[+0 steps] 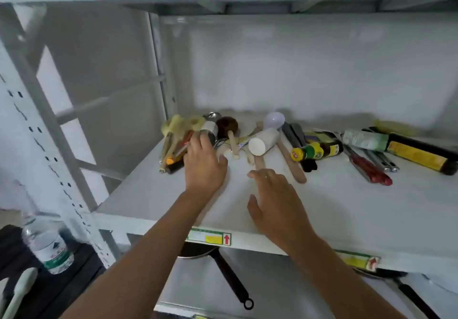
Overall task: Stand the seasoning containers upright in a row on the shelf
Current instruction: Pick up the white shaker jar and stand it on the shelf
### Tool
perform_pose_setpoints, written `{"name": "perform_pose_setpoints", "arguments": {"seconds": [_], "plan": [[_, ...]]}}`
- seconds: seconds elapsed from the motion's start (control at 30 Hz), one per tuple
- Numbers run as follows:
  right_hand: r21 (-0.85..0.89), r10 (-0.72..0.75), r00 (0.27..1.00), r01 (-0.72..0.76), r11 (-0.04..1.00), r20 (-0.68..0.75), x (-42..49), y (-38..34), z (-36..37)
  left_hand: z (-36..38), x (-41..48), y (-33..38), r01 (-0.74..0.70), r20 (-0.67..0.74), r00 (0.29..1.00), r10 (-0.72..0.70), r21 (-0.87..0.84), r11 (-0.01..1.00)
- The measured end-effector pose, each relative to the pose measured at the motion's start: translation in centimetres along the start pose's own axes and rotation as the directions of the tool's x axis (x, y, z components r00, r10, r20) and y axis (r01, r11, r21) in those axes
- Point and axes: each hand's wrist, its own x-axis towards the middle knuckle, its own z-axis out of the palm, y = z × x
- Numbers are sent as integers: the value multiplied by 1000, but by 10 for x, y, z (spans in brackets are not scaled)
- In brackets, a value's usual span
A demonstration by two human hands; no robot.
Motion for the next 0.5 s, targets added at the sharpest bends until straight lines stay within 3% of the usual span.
{"name": "perform_pose_setpoints", "arguments": {"seconds": [0.13, 0.23, 0.5], "plan": [[200, -44, 999, 44, 979, -3, 8, 6, 22, 21, 57, -11, 193, 60, 975, -215, 251, 948], [359, -17, 998, 40, 932, -67, 7, 11, 23, 33, 81, -25, 274, 125, 938, -324, 307, 912], [342, -22, 997, 45, 938, -72, 1, 9, 22, 40, 98, -33, 152, 147, 963, -226, 399, 904]]}}
